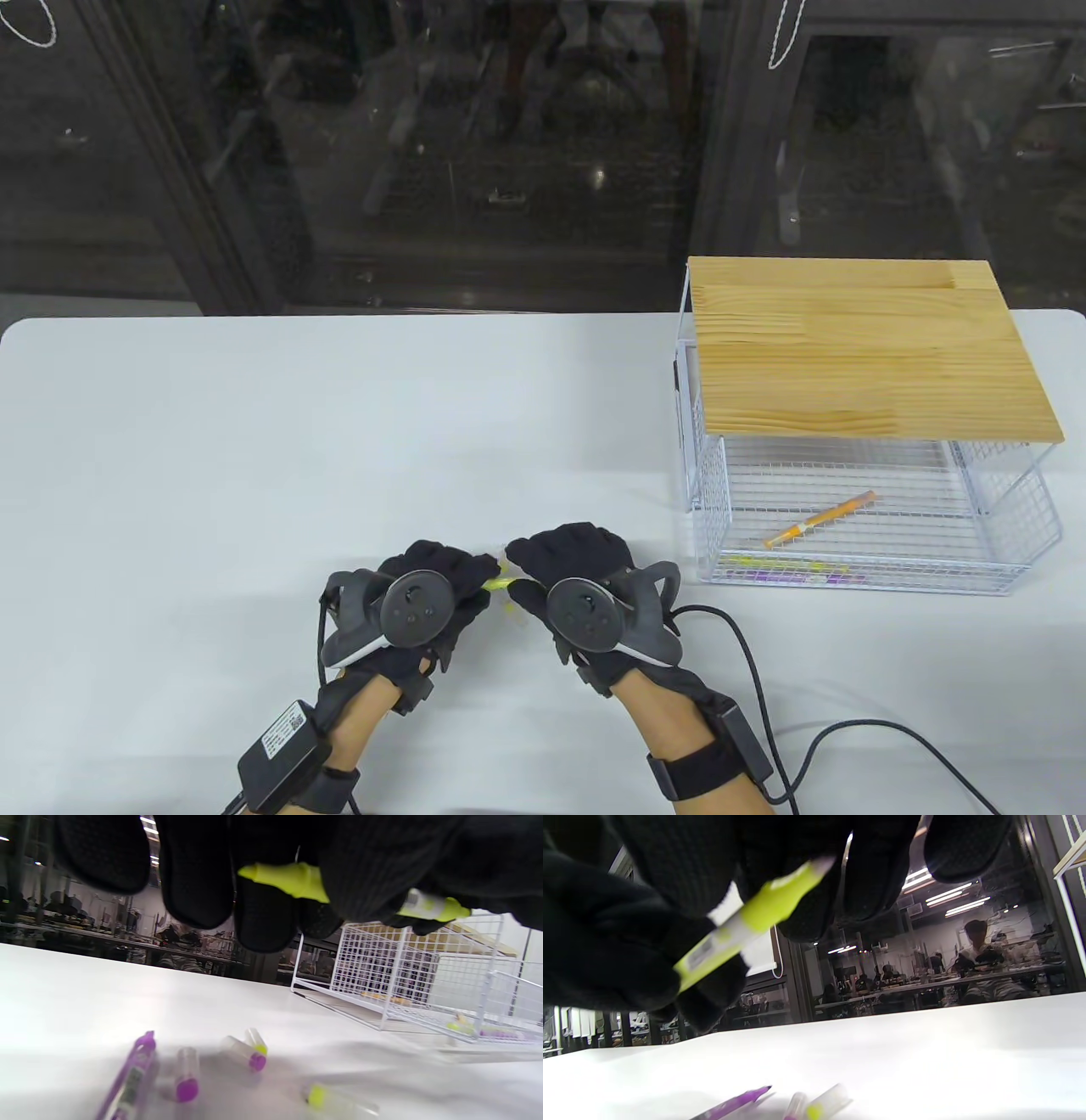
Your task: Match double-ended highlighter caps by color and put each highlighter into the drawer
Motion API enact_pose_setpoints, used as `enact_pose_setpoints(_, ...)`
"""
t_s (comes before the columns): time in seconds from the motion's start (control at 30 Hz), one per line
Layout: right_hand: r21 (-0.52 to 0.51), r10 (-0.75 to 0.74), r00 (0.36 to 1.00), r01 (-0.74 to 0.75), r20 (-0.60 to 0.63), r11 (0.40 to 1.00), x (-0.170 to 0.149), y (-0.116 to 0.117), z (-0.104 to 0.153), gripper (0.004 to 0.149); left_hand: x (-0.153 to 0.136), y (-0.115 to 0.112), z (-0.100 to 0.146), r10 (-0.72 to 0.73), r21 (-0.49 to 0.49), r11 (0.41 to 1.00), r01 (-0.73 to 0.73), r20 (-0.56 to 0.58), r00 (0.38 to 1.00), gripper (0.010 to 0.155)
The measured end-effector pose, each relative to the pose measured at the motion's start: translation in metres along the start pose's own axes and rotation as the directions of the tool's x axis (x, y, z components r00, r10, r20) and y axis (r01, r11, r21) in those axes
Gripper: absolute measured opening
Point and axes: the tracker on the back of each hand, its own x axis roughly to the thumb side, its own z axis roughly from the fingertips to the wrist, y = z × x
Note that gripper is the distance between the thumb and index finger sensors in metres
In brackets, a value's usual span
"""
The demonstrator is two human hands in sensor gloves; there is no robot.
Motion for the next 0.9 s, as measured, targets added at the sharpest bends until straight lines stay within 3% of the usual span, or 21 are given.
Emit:
enact_pose_setpoints(0.33,-0.051,0.049,0.993,-0.055,-0.105,0.997,-0.028,-0.010,0.000,0.048,-0.023,0.012,0.002,0.006,0.047,0.999,-0.001,-0.105,0.994,0.047)
enact_pose_setpoints(0.67,0.028,0.080,0.981,-0.076,-0.178,0.997,-0.052,-0.001,-0.001,0.048,-0.051,0.014,0.001,0.031,0.053,0.998,-0.021,-0.192,0.981,0.048)
enact_pose_setpoints(0.9,0.066,0.072,0.983,-0.061,-0.171,0.996,-0.048,0.006,-0.003,0.047,-0.056,0.015,0.002,0.043,0.057,0.998,-0.032,-0.210,0.977,0.048)
